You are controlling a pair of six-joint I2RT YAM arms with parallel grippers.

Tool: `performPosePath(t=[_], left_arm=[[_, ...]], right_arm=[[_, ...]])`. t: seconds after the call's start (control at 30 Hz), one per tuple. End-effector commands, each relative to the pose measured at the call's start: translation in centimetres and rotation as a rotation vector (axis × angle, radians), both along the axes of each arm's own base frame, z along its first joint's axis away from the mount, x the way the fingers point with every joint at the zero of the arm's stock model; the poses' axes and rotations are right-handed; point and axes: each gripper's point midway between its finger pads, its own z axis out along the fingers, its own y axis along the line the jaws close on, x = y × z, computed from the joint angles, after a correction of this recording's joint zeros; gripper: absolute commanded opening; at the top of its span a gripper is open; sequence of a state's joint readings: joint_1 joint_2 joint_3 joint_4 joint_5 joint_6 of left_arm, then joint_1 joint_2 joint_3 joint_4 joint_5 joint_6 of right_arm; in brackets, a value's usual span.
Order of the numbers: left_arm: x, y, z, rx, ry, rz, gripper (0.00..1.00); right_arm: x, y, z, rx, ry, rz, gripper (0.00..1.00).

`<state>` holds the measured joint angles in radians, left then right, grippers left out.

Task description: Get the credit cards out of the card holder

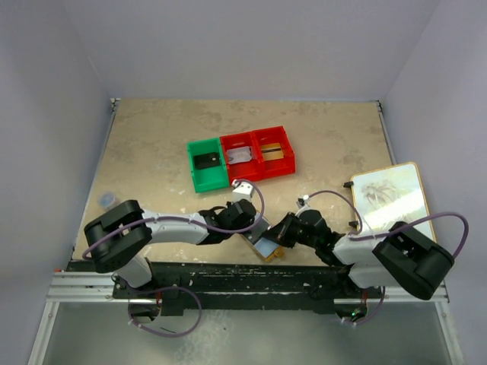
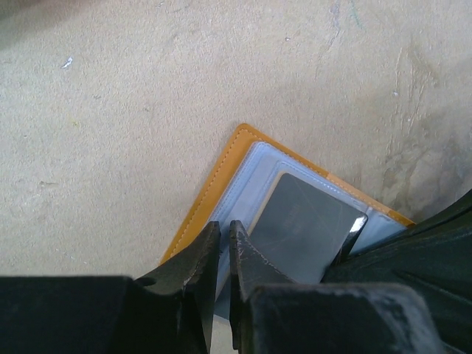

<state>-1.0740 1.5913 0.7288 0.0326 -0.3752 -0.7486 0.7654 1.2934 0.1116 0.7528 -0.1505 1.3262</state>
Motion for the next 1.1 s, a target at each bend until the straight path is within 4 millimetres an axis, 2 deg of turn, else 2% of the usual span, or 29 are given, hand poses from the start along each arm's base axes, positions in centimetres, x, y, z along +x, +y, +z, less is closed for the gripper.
performPosePath(t=[0.0,0.13,0.27,0.37,0.53,0.67,0.77,0.97,1.07], left_arm=[[-2.2,3.9,-3.6,0.143,0.090,0.006,0.08],[-2.2,4.4,-2.9,0.133,0.078,0.023,0.08],[-2.1,3.9,-0.3,0.034,0.044,0.045,0.10],[-2.0,3.5,2.1,-0.038,0.010,0.054,0.12],[-1.8,3.3,4.9,-0.093,-0.043,0.075,0.14],[-1.6,2.1,6.5,-0.144,-0.075,0.046,0.19],[-1.2,1.2,6.3,-0.135,-0.079,0.037,0.19],[-0.5,-1.2,4.1,-0.097,-0.053,0.004,0.18],[0.0,-0.8,3.2,-0.057,-0.049,0.049,0.18]], right_arm=[[-0.5,-0.1,-0.1,0.002,0.007,0.026,0.00],[-0.6,-0.9,-0.4,-0.045,-0.027,0.100,0.00],[0.2,-2.3,-0.5,-0.112,-0.073,0.148,0.00],[1.1,-2.1,0.7,-0.153,-0.160,0.231,0.00],[2.3,-2.2,-0.1,-0.263,-0.184,0.362,0.00],[2.8,-0.6,-0.3,-0.232,-0.213,0.491,0.00],[3.1,0.5,-1.0,-0.209,-0.204,0.571,0.00],[4.0,0.5,-1.6,-0.224,-0.168,0.514,0.00],[3.6,0.3,-1.7,-0.212,-0.159,0.492,0.00]])
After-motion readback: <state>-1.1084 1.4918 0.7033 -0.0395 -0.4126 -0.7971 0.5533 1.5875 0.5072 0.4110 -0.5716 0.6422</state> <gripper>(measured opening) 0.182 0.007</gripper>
